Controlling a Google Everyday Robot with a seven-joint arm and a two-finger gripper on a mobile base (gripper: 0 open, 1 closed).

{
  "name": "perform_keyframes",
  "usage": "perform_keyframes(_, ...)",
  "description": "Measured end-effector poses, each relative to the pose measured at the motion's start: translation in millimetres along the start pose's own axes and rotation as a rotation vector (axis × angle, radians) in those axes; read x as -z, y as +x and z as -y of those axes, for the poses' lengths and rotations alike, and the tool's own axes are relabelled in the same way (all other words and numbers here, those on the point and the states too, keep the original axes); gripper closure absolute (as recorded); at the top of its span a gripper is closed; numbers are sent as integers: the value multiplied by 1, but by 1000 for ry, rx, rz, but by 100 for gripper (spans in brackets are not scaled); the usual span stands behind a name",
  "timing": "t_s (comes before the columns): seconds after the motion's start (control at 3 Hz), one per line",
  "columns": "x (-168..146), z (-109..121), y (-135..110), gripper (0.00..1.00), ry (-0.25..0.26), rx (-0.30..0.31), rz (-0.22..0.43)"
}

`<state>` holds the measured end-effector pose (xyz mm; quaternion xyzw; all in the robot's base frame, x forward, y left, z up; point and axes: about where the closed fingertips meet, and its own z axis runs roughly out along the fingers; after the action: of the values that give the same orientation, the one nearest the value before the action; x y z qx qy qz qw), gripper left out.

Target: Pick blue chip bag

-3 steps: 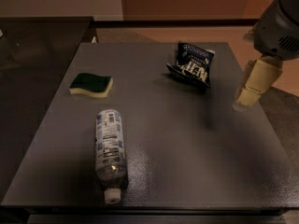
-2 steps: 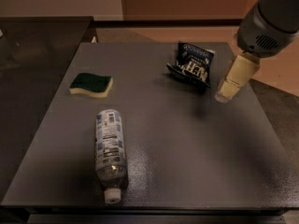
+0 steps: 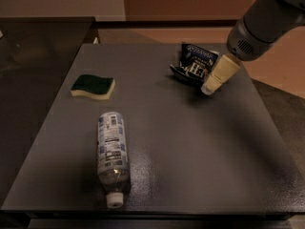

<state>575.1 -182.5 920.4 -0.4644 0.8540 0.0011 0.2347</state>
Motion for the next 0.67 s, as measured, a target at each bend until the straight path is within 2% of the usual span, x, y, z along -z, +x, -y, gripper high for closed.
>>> perform_keyframes(0.33,-26,17,-10,0,8,-81,47)
perform_keyframes(0.67,-51,26,-23,0,15,-128,88)
